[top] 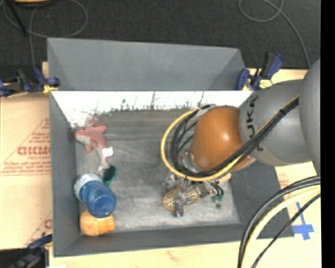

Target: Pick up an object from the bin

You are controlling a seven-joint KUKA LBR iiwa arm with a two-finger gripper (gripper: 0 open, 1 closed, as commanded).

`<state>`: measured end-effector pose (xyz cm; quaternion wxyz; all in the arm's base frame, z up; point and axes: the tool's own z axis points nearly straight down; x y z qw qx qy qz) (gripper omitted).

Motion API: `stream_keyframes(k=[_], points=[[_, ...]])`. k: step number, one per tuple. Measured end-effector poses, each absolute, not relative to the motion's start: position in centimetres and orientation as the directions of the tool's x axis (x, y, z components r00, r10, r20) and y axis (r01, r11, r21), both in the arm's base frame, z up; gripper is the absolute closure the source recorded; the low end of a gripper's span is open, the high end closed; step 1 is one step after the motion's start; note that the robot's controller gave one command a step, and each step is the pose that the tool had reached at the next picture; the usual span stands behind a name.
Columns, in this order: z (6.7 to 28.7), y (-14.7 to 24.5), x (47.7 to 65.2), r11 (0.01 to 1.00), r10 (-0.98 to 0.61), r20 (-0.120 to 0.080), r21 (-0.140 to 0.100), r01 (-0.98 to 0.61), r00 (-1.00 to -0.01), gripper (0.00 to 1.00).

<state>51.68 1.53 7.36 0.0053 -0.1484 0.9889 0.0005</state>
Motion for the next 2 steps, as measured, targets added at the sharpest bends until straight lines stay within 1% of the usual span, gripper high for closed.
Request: stream_keyframes(k=[1,2], points=[[7.4,1.5,51.7,0.956,-0.292,-0.011,0.000,-0.292,-0.956,1.00],[22.7,1.3,51.9,0.955,-0.296,-0.005,-0.001,-0.296,-0.955,1.00]])
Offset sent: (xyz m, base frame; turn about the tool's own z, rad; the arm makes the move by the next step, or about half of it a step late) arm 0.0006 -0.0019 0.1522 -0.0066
